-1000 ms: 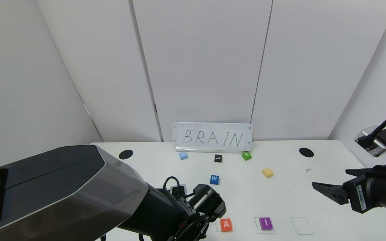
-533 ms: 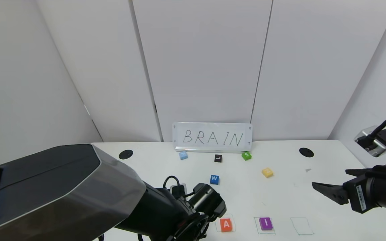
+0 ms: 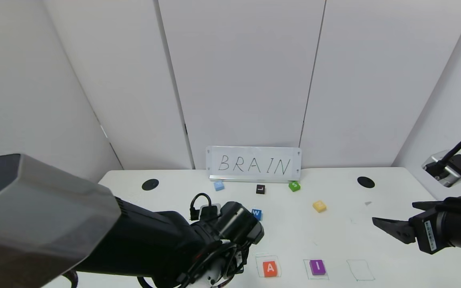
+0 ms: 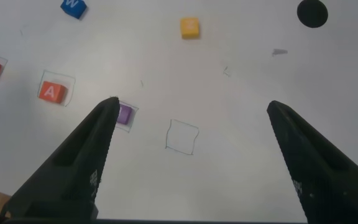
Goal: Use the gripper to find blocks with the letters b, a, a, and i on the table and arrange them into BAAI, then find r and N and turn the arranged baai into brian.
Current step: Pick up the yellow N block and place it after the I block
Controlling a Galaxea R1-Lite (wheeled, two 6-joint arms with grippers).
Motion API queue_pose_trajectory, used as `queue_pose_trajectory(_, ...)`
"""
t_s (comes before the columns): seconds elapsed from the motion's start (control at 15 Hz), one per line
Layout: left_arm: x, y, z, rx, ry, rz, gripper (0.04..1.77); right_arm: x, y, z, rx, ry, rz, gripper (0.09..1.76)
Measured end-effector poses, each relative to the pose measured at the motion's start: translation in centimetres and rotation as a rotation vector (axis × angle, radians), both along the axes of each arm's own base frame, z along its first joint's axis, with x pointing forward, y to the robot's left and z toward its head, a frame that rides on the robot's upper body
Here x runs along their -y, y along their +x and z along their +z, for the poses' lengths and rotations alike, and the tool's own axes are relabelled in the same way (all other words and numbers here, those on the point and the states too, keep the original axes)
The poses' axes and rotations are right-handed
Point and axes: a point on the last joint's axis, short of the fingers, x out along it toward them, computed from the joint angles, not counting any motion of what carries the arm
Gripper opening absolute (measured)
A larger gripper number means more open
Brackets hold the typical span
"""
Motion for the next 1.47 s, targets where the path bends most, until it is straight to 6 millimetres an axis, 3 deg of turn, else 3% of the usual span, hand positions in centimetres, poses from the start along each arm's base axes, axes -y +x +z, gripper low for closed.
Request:
queue_pose_trajectory(0.4, -2.2, 0.1, 5.0, 0.095, -0.023, -0.131, 1.65, 0.2, -0.1, 0.3, 0.013, 0.001, -0.009, 1.71)
queue_pose_trajectory(0.8, -7.8, 1.4, 10.1, 0.17, -0.033, -0.284, 1.68, 0.7, 1.4, 0.3, 0.05, 0.014, -0.054, 1.71)
queue_pose_trajectory(1.13, -12.5, 1.9, 12.6, 0.264, 0.046, -0.306, 1.7, 0.5, 2.8, -0.5, 0.022, -0.021, -0.093, 1.71)
queue_pose_trajectory(1.47, -13.6, 1.4, 14.0, 0.321, 0.041, -0.281, 1.7, 0.5, 6.3, -1.6, -0.033, -0.04, -0.132, 1.71)
